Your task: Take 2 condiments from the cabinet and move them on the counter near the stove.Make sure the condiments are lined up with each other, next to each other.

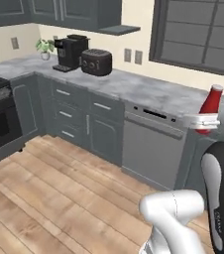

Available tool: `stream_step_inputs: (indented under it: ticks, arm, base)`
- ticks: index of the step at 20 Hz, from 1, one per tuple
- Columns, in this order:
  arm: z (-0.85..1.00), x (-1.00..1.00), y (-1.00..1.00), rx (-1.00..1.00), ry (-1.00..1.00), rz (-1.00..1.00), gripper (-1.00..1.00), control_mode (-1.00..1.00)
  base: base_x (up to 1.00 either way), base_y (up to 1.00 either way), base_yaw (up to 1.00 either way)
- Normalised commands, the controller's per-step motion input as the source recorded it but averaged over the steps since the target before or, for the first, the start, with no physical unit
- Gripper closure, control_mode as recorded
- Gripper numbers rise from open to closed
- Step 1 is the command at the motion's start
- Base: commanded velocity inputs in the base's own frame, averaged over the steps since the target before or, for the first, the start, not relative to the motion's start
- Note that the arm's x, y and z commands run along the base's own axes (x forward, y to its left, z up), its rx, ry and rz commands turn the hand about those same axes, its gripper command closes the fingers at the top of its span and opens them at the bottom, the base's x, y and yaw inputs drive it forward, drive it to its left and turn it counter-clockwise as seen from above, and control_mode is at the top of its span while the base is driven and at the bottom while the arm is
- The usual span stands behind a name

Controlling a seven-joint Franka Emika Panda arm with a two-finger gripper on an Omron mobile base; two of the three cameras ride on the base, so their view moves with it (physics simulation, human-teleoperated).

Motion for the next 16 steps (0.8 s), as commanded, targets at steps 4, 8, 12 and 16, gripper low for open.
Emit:
stream_step_inputs:
  ticks: [4,8,12,16]
  arm:
    - [0.0,0.0,0.0,0.0,0.0,0.0,1.0,1.0]
    - [0.0,0.0,0.0,0.0,0.0,0.0,1.0,1.0]
    - [0.0,0.0,0.0,0.0,0.0,0.0,1.0,1.0]
    - [0.0,0.0,0.0,0.0,0.0,0.0,1.0,1.0]
  base:
    - [0.73,0.52,0.45]
    - [0.61,0.64,0.24]
    - [0.56,0.72,0.27]
    - [0.62,0.44,0.36]
